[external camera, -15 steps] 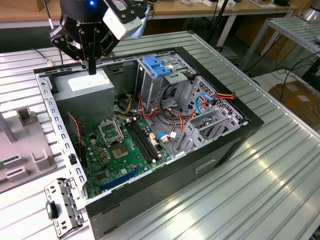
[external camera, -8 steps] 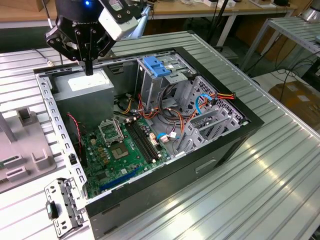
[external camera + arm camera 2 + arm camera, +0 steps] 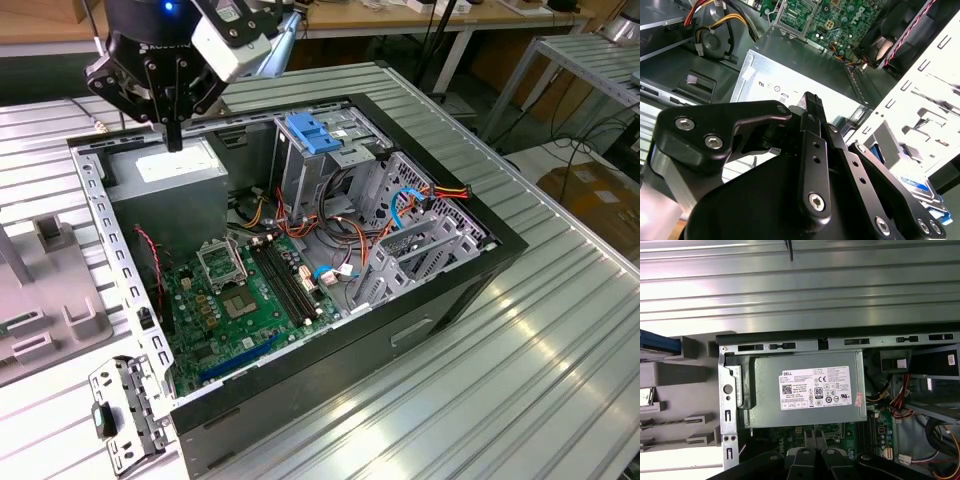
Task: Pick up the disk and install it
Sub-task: 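Reach for the disk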
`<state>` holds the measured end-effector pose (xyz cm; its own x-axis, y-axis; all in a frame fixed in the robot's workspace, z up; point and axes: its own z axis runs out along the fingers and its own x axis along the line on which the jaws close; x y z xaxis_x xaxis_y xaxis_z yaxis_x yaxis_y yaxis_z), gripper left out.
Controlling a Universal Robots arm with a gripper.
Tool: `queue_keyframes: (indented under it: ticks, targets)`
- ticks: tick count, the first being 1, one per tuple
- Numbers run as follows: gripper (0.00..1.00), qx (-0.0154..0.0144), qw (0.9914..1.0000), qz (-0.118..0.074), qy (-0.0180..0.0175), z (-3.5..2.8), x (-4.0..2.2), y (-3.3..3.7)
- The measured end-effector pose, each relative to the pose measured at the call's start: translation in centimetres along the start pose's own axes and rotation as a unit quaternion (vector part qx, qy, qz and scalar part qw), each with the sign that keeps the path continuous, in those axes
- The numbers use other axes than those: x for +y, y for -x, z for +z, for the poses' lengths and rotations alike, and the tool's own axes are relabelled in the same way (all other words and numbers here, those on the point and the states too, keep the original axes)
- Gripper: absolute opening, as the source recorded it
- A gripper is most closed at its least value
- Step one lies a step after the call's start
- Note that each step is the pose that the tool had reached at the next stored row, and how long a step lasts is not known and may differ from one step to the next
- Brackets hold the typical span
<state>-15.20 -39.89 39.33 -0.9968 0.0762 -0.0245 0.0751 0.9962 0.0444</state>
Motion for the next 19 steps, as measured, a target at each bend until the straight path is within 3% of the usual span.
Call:
queue_keyframes:
  ticks: [19]
  targets:
    - [0.11,0.0000,1.00000,0.000,0.0000,-0.03,-0.08,-1.09]
